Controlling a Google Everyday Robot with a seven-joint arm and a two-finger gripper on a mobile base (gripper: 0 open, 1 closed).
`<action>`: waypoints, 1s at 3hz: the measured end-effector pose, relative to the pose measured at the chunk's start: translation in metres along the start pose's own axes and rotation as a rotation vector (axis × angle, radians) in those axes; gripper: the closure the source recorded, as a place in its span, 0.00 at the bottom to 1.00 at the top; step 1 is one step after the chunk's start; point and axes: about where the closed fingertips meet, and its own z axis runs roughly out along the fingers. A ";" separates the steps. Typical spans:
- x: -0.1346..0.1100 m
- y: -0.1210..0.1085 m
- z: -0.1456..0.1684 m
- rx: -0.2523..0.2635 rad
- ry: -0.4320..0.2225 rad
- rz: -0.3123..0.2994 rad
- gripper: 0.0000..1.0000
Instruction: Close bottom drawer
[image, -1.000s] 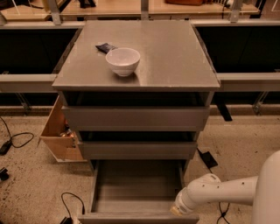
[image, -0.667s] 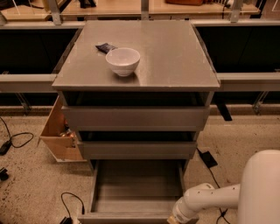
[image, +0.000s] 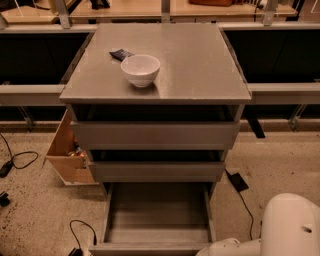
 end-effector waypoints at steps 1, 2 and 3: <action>-0.007 -0.008 0.021 0.027 -0.068 -0.022 1.00; -0.021 -0.016 0.027 0.050 -0.113 -0.055 1.00; -0.046 -0.028 0.025 0.083 -0.154 -0.105 1.00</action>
Offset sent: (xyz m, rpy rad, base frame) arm 0.0628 0.0283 -0.0279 0.0848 -0.2491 0.0197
